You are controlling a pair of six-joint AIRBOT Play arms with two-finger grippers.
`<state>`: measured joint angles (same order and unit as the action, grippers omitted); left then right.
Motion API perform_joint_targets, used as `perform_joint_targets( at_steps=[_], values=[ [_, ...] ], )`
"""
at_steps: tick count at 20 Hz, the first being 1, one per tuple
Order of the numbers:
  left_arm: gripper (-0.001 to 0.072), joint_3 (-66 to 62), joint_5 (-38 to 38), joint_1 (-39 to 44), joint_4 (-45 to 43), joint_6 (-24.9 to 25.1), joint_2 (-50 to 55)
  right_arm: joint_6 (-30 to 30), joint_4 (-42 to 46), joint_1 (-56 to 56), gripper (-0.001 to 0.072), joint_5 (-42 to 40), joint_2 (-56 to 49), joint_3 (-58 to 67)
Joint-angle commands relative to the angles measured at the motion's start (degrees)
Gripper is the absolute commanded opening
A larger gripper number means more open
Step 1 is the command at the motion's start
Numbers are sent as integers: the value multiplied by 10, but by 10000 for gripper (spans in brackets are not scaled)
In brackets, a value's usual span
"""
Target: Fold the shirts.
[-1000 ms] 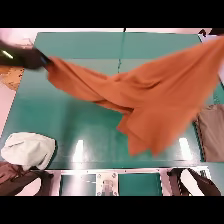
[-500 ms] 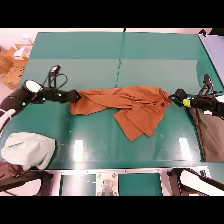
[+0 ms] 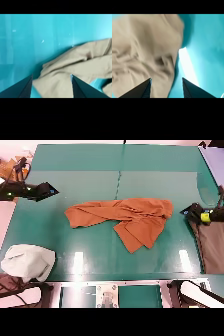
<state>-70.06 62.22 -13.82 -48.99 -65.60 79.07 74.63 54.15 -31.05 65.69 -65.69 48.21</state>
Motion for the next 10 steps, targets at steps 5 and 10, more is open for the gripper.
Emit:
perform_joint_targets(
  at_steps=[5,10],
  values=[
    [550,-5,52,-20,-19,-4,2,17,-58,118,445,-59,-19,-187],
    [550,-5,67,-20,-19,-4,2,32,-77,196,342,-38,-30,-199]
  ],
)
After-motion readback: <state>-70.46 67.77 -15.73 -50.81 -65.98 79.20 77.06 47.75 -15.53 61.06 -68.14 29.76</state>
